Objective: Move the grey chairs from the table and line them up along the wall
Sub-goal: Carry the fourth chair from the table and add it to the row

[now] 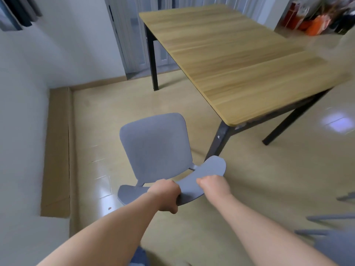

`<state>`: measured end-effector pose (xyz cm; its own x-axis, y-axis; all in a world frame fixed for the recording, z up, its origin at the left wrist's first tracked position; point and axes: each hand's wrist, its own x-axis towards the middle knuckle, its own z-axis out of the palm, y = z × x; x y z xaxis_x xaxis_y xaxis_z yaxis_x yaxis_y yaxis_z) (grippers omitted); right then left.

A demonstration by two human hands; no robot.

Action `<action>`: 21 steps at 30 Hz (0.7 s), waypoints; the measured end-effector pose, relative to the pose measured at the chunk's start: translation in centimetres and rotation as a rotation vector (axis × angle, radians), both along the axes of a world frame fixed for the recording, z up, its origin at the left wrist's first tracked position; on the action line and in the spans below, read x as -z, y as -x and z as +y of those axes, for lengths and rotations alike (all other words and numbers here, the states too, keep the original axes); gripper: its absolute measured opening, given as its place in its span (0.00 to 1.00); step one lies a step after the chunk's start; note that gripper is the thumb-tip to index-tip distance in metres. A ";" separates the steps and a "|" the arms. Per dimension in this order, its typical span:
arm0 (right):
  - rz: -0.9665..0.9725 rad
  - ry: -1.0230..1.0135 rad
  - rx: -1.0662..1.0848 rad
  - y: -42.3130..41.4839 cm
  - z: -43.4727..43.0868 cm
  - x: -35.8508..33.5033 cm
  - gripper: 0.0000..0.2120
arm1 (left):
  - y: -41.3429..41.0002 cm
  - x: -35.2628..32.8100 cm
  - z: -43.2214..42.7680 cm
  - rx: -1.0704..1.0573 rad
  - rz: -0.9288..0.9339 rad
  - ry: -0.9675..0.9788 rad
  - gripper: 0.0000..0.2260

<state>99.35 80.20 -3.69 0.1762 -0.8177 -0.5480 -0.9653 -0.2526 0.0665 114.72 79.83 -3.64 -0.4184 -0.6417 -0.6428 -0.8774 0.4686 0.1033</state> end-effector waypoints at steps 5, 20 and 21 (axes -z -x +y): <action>-0.156 0.092 0.247 3.5 3.0 -0.7 0.14 | 3.4 -0.5 2.3 -0.046 0.065 0.010 0.02; -0.703 0.046 1.351 -5.7 7.2 -0.5 0.31 | -2.8 -1.9 3.7 -0.332 0.312 -0.218 0.15; -0.830 0.028 1.491 -6.3 7.2 -0.5 0.34 | -3.1 -1.8 3.8 -0.314 0.307 -0.223 0.15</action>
<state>105.62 87.37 -3.23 -0.4837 -0.5332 -0.6941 -0.1213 0.8262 -0.5502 117.79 83.65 -1.80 -0.4183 -0.6281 -0.6561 -0.8860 0.1232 0.4470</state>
